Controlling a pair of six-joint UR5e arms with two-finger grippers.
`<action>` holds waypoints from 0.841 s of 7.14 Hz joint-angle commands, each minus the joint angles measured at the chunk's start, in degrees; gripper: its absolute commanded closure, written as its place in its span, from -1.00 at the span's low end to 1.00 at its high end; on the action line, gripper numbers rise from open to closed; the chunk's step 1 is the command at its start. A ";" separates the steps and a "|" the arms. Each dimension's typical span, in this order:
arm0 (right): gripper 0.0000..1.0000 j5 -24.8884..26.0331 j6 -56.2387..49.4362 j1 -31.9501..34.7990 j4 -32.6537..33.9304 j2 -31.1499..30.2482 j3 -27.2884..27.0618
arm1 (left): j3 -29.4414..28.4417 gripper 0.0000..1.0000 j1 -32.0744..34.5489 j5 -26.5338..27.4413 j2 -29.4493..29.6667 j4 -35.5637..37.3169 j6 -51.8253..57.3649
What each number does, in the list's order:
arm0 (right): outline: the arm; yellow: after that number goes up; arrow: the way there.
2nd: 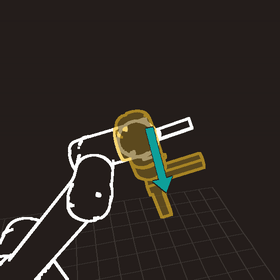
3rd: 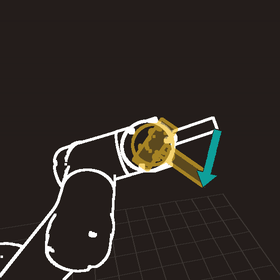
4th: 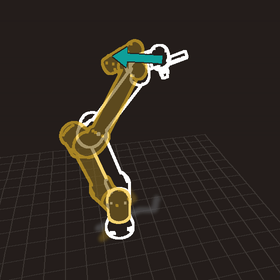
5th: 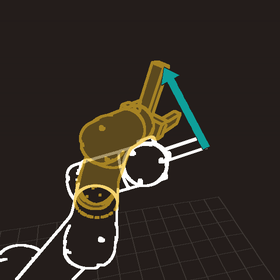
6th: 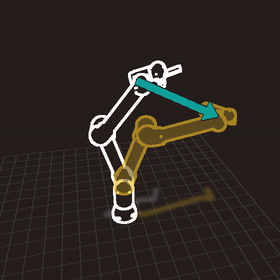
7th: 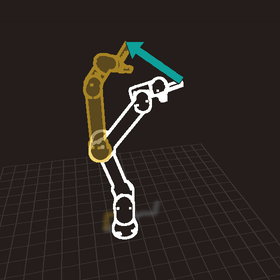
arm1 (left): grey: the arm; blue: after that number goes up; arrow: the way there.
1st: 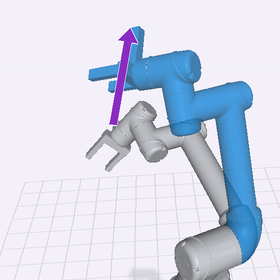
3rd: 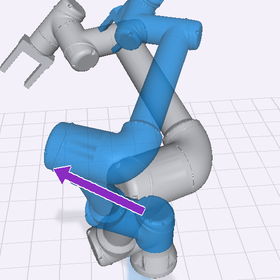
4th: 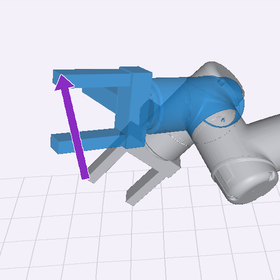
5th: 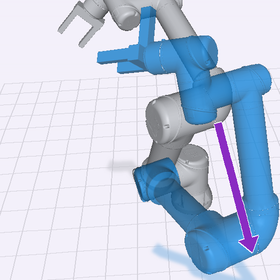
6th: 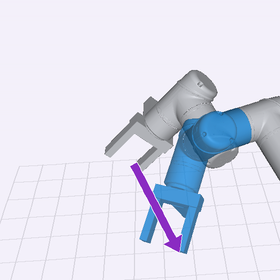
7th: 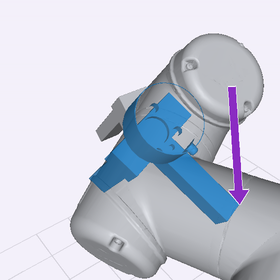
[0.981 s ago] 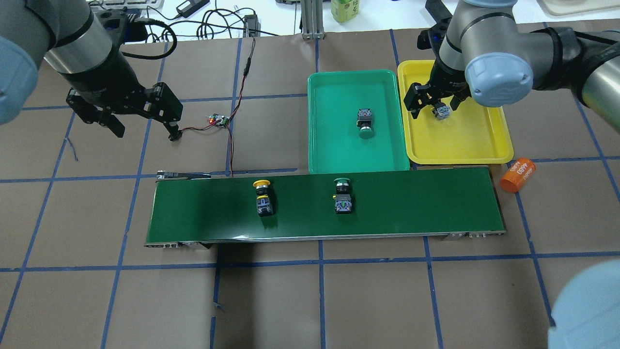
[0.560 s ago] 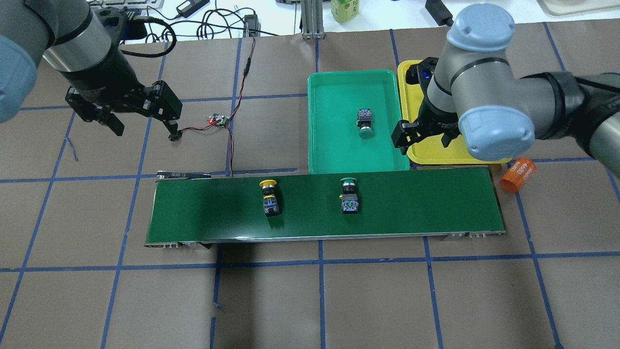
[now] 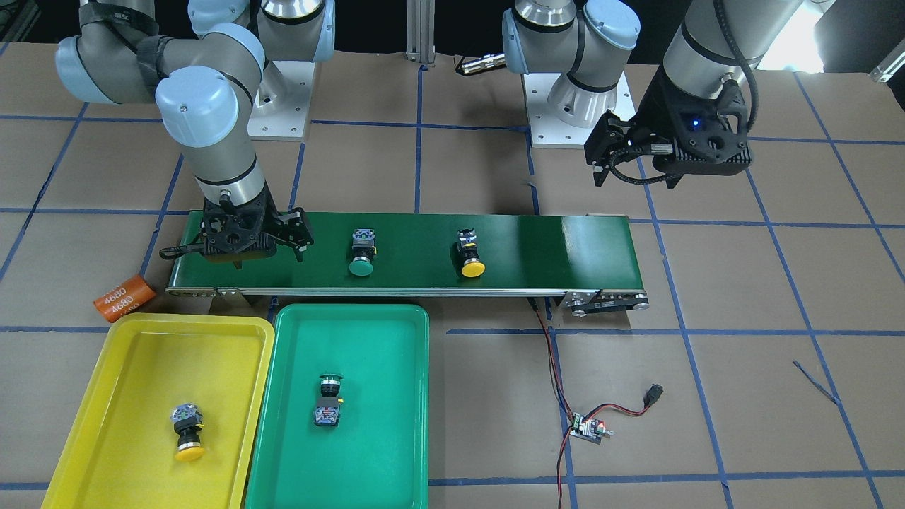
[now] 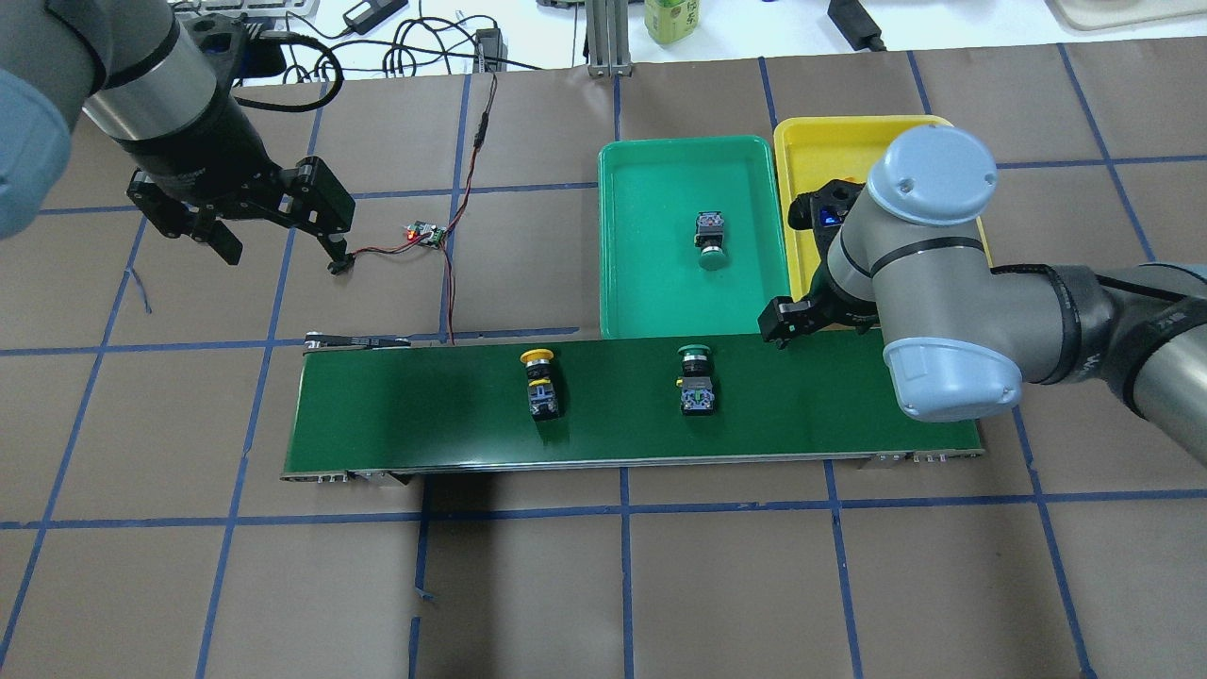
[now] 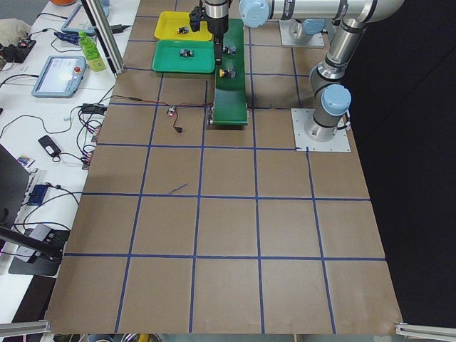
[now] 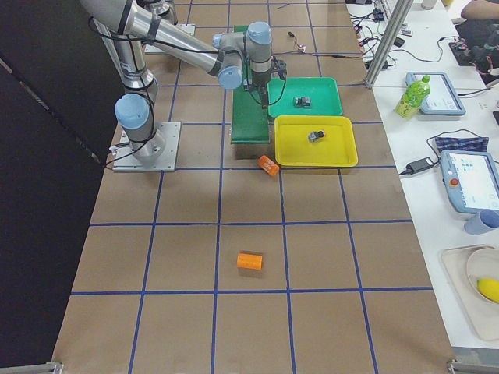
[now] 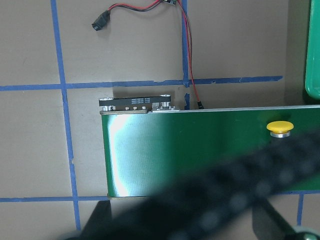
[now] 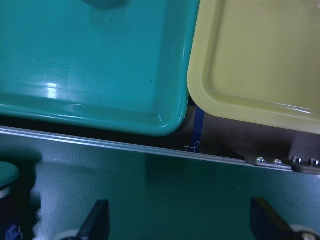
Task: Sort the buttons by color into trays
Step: 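Return the right gripper to the belt above the green button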
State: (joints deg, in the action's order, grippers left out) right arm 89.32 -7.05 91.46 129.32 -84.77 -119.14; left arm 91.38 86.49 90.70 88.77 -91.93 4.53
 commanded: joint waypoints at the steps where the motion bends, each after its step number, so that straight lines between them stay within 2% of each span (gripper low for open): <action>1: -1.00 -1.25 0.63 0.12 0.32 -0.21 -1.00 | 0.37 -1.00 -0.01 0.01 -0.18 0.00 0.04; 5: -1.00 -1.17 1.24 0.12 -0.73 -2.23 -1.53 | 0.29 -1.00 -0.01 0.01 -0.18 0.00 0.04; 6: -1.00 -1.17 2.90 0.12 -0.47 -3.02 -3.19 | 0.29 -1.00 -0.01 0.01 -0.18 0.00 -0.05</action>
State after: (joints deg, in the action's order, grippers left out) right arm 88.15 -5.59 91.58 128.84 -86.85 -120.91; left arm 91.68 86.49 90.70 88.59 -91.93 4.54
